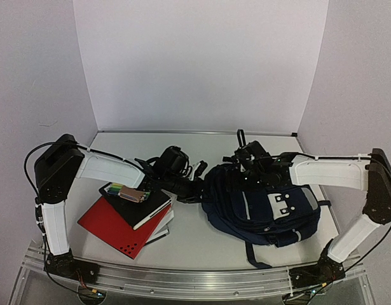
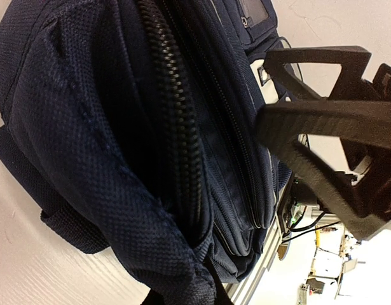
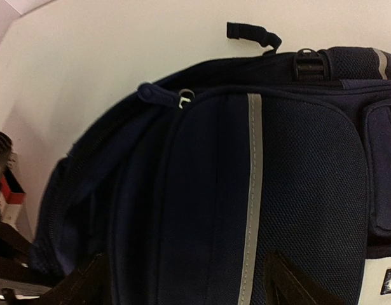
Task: Pack the student bag
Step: Unzip the student bag at the center of the board.
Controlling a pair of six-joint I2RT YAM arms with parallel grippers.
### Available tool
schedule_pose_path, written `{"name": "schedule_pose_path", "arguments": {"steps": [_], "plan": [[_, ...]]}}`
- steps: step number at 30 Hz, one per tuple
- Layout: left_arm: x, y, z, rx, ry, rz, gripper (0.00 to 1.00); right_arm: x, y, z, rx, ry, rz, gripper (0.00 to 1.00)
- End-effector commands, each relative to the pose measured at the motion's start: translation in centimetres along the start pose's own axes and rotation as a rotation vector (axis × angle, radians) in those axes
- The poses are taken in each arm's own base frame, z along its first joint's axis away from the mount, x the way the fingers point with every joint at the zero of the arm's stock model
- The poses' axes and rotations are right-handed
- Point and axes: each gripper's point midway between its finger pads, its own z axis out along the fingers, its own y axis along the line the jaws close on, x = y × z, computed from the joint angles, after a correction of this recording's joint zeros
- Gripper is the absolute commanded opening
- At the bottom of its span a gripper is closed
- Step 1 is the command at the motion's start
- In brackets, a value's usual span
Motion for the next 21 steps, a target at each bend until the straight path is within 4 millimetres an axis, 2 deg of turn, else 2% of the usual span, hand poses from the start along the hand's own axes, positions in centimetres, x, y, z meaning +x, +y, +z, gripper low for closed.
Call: {"name": "schedule_pose_path", "arguments": {"steps": [1,6,12,15,21], "plan": [[-2.5,-5.3,-1.9,0.123,-0.065,0.086,0.00,-0.1,-1.9,0.5,0.182,0.001,-0.086,0.77],[-2.7,-5.1,-2.1,0.101,-0.082,0.081,0.00,-0.1,-1.7,1.3,0.218,0.005,-0.100,0.71],[-2.8,-4.6,-2.5,0.071,-0.101,0.070,0.00,-0.8,-3.3,1.0,0.319,-0.034,-0.093,0.51],[-2.9,-4.0,-2.6,0.038,-0.111,0.052,0.00,-1.2,-4.1,0.4,0.365,-0.057,-0.077,0.35],[-3.3,-1.1,-3.6,-0.034,-0.151,-0.044,0.00,-2.5,-5.5,-1.7,0.440,-0.113,-0.068,0.02]]}}
